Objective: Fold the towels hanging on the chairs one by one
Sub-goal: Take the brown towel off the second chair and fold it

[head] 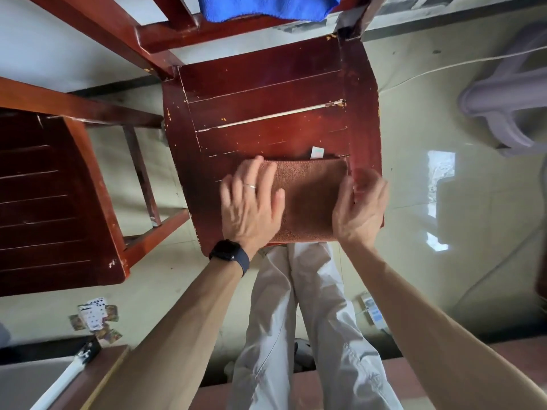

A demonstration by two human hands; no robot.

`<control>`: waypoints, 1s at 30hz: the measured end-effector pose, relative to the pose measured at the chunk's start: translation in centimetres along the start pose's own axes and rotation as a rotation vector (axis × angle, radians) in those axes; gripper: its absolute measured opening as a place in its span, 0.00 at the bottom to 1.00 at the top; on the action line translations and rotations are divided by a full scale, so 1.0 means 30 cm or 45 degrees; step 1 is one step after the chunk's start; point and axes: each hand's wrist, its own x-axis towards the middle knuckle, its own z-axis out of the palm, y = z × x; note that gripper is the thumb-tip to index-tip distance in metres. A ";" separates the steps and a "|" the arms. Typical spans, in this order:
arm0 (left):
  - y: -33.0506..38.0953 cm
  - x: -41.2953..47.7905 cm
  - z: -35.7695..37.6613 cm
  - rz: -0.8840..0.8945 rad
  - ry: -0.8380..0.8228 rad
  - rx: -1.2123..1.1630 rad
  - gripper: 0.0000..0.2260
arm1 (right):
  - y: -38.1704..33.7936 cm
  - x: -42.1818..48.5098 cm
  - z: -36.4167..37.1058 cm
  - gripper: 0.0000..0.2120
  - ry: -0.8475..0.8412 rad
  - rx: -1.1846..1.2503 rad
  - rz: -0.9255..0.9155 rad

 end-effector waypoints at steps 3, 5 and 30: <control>0.034 -0.046 0.031 0.204 -0.223 0.027 0.29 | 0.027 -0.074 0.033 0.23 -0.235 -0.363 -0.420; 0.019 -0.056 0.063 0.102 -0.285 0.054 0.30 | 0.045 -0.066 0.056 0.28 -0.400 -0.545 -0.534; -0.041 0.044 -0.197 -1.208 -0.587 -1.319 0.05 | -0.100 0.131 -0.194 0.20 -0.969 0.272 0.658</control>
